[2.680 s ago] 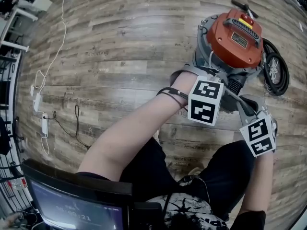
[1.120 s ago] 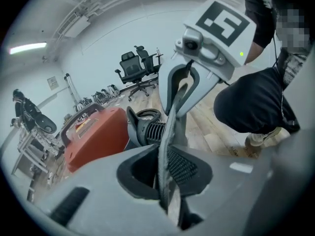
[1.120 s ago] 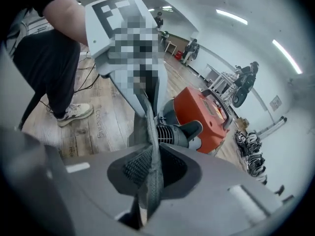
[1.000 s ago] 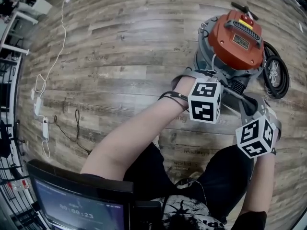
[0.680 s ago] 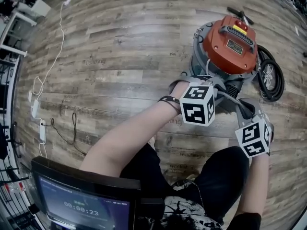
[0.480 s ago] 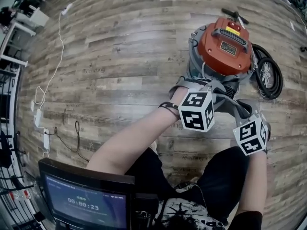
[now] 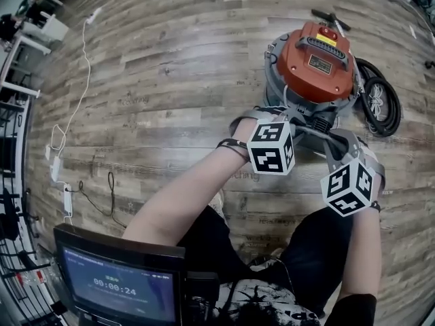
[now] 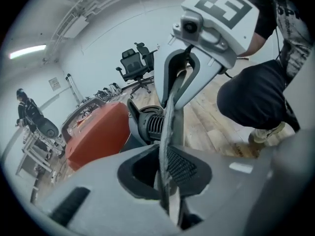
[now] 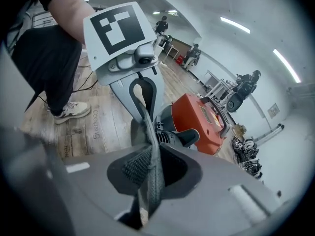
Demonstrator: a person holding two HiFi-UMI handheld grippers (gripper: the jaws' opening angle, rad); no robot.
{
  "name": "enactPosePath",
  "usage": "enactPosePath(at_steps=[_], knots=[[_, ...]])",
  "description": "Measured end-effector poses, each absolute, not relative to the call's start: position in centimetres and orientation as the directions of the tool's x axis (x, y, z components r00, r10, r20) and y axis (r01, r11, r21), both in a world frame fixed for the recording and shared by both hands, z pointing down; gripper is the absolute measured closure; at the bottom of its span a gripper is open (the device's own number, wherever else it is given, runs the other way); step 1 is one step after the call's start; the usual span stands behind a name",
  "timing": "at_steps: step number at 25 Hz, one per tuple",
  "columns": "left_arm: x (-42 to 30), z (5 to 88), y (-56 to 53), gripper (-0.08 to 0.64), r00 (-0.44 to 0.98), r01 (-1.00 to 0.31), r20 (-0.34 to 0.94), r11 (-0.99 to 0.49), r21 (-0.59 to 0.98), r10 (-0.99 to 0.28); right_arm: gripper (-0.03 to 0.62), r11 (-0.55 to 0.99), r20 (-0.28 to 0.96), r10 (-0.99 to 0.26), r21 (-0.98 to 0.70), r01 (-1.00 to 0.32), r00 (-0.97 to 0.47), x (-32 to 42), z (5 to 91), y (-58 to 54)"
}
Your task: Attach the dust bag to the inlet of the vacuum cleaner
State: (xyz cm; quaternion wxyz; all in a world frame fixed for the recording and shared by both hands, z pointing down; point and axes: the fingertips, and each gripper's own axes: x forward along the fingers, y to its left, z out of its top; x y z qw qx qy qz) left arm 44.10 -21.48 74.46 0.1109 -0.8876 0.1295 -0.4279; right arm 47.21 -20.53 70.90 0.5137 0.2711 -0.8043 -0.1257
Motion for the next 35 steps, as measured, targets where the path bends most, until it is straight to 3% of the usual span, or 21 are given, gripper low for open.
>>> enactPosePath(at_steps=[9,18,25,35], knots=[[46.8,70.9,-21.3,0.518,0.679,-0.140,0.654,-0.933,-0.331,-0.334,0.549,0.807,0.761,-0.542,0.354,-0.473,-0.357,50.2,73.9,-20.8],[45.3,72.2,-21.6,0.520,0.672,-0.175,0.673,-0.949,-0.262,-0.310,0.546,0.798,0.748,-0.584,0.460,-0.389,-0.314,49.1,72.2,-20.9],[43.3,75.0,-22.3,0.531,0.571,-0.143,0.750,-0.940,-0.309,-0.334,0.546,0.809,0.747,-0.585,0.509,-0.294,-0.315,46.6,70.6,-21.0],[46.1,71.2,-21.8,0.526,0.663,-0.139,0.665,-0.930,-0.340,-0.342,0.545,0.812,0.768,-0.540,0.368,-0.454,-0.343,49.9,73.0,-21.1]])
